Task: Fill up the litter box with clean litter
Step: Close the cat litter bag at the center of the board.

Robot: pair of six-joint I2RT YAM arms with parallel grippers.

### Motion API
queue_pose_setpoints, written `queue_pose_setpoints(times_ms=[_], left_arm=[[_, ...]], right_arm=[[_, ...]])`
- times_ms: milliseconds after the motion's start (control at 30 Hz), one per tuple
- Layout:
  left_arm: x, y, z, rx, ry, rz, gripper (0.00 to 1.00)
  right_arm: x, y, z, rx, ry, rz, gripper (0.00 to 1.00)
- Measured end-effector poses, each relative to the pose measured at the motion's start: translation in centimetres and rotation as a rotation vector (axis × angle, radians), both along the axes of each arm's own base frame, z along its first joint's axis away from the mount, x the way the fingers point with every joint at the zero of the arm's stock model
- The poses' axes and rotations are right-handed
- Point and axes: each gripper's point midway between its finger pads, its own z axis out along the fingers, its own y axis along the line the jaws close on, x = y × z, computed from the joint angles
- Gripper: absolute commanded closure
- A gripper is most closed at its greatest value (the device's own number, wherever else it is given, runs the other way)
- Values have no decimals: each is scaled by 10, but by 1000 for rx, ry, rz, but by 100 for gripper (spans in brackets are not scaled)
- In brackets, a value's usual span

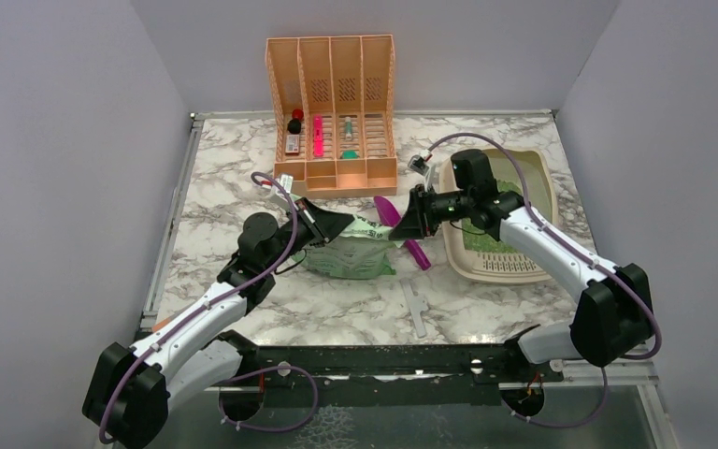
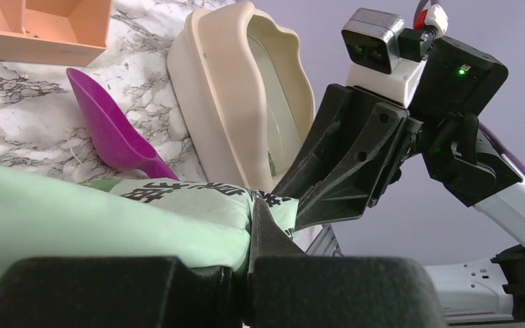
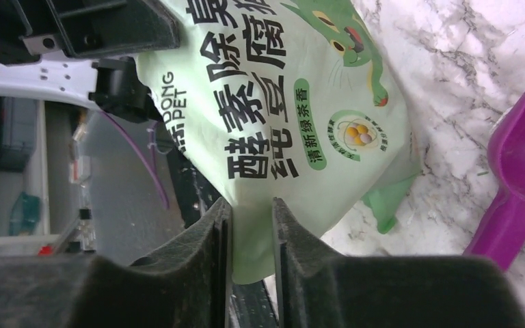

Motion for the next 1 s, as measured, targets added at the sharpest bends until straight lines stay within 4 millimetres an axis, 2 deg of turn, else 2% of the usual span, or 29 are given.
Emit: queue_pose_setpoints(times_ms=[100,300,433,533,600,633,700,900,1000], left_arm=[[0,1,0,-2,1,-1,100],[2,6,0,-35,18,6,100],[-2,10,2,-73,3,-9,100],[1,12,3,-76,-6,-15,100],[5,13,4,-80,-20,-11,100],[6,14,4,-81,-29,-11,100],[4,14,3,-75,-48,-21,100],[1,13,2,-53,-108,-37,100],[0,13,3,-47,-122,-43,100]], right_arm=[[-1,1,0,-10,-34,19,99],[-2,5,-3,-49,-156,31,98],[-12,6,-3,-71,-301,38,71],[-14,8,-4,-82,-297,48,42],[-8,12,-3,-93,-266,46,13],[-4,15,-1,-97,-251,45,4],[5,22,5,-94,-236,44,0],[14,39,41,-17,-252,76,0],[17,47,46,7,-238,110,4]])
